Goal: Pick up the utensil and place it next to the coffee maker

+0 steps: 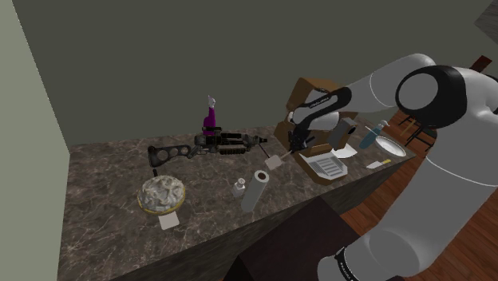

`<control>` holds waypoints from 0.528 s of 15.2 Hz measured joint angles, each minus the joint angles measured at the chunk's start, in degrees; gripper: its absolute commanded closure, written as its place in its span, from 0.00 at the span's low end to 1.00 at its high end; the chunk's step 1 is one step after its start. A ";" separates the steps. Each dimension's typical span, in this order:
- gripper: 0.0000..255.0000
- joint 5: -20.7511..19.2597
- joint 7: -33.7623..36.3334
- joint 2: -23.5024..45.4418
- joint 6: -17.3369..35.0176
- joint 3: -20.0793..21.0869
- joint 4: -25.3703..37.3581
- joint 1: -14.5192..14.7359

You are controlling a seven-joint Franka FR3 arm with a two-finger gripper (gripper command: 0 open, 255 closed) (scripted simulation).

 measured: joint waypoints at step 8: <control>1.00 2.44 -1.46 5.66 5.39 1.29 0.11 -1.04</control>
